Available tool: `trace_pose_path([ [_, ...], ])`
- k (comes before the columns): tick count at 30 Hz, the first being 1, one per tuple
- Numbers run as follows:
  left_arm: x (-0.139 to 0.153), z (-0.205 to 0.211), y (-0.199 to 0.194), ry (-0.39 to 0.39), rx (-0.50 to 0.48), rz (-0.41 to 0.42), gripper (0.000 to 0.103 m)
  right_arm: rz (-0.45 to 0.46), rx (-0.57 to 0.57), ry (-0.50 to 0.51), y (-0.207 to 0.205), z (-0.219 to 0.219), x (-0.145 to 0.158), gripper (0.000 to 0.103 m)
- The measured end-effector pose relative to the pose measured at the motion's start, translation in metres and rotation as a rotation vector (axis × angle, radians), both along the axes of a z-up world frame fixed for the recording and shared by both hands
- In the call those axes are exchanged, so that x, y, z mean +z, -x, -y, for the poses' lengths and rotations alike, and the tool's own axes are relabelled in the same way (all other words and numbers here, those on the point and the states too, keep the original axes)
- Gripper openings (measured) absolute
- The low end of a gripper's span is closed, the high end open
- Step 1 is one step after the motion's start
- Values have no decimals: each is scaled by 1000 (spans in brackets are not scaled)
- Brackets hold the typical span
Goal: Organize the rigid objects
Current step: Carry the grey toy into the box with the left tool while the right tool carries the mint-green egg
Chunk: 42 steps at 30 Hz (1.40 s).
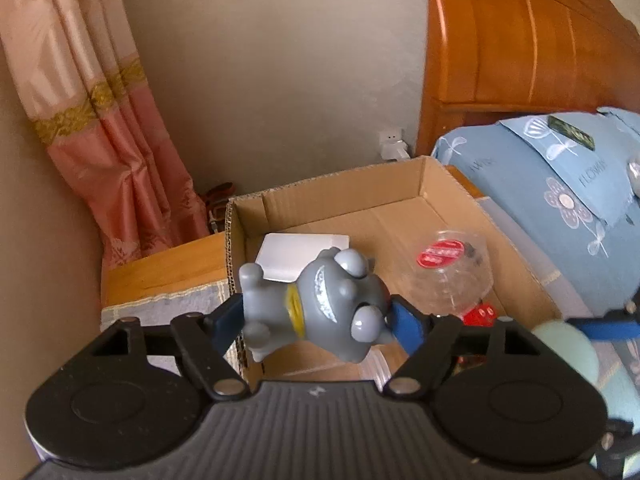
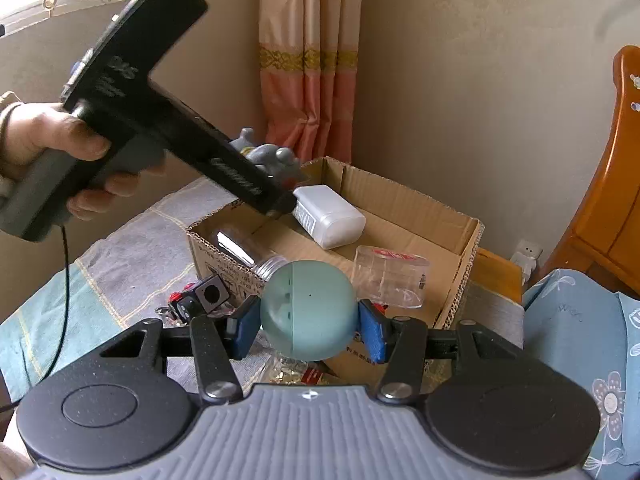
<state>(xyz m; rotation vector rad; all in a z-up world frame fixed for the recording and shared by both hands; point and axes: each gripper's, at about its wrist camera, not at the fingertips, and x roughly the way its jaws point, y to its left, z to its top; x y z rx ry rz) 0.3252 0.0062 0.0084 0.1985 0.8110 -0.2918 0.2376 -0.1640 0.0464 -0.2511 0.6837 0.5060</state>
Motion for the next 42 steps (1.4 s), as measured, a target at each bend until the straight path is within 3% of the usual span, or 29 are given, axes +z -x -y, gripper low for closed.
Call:
trace_pose_path([
  [1,-2,-1,-3,9,9,-7,89,-3,-1,-1,-2,0,0,58],
  [10,0,-20,13,48,17,-2,93,-6,-13,1,-15,-5,0,58],
  [22,1,-40,69,-66,-14,26,94,4,-24,1,-45,-33,12,58],
  [23,1,-42,72,-65,-14,22,94,6,-24,-2,-48,-35,12,60],
  [25,0,-44,74,-68,-17,15,94,24,-28,-4,-50,-40,13,81],
  [26,-1,-46,76,-72,-14,15,94,37,-36,-8,-49,-41,14,96],
  [27,-1,-47,78,-76,-10,17,94,48,-41,-15,-47,-42,16,103],
  [38,-7,-49,96,-44,9,8,94,18,-120,-25,-18,-29,11,103],
  [42,-6,-51,110,-30,64,41,94,11,-187,-39,-2,-20,3,103],
])
